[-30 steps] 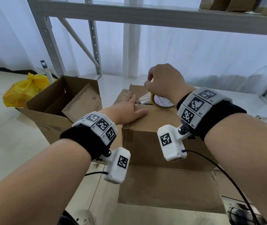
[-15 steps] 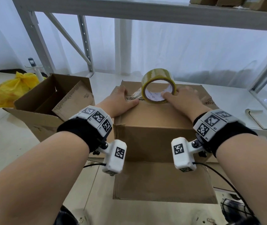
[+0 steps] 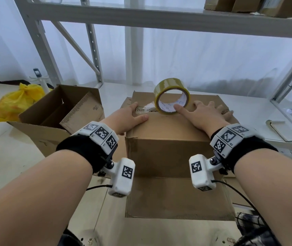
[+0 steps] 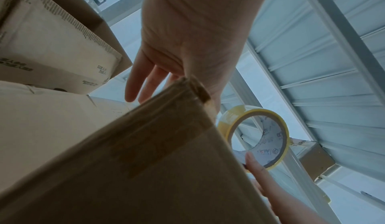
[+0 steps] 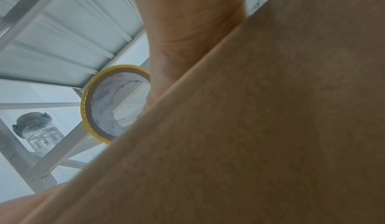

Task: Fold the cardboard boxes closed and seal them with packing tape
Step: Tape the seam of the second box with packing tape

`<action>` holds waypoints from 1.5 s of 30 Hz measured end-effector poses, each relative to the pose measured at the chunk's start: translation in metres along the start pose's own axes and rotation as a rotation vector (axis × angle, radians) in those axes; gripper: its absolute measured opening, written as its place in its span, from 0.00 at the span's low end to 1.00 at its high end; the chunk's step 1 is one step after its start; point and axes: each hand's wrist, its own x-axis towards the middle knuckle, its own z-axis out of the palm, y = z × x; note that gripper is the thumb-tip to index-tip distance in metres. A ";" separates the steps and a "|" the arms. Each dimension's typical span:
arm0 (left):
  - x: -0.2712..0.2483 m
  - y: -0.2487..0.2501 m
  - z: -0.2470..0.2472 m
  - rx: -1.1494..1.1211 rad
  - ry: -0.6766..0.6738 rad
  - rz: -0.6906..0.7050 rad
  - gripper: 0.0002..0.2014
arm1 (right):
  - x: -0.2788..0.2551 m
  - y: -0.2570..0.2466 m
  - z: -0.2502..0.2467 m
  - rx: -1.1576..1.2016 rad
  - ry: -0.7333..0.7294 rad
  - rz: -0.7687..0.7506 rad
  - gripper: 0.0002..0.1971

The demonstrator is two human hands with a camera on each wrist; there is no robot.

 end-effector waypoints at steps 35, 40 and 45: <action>-0.002 -0.026 -0.009 0.267 0.134 0.093 0.40 | -0.024 -0.134 -0.028 0.254 0.189 -0.587 0.27; -0.003 -0.015 -0.010 0.194 0.100 0.106 0.38 | -0.012 -0.116 -0.037 0.501 0.115 -0.468 0.14; 0.005 -0.015 -0.005 0.378 0.015 0.052 0.46 | -0.015 -0.121 -0.041 0.315 0.135 -0.545 0.24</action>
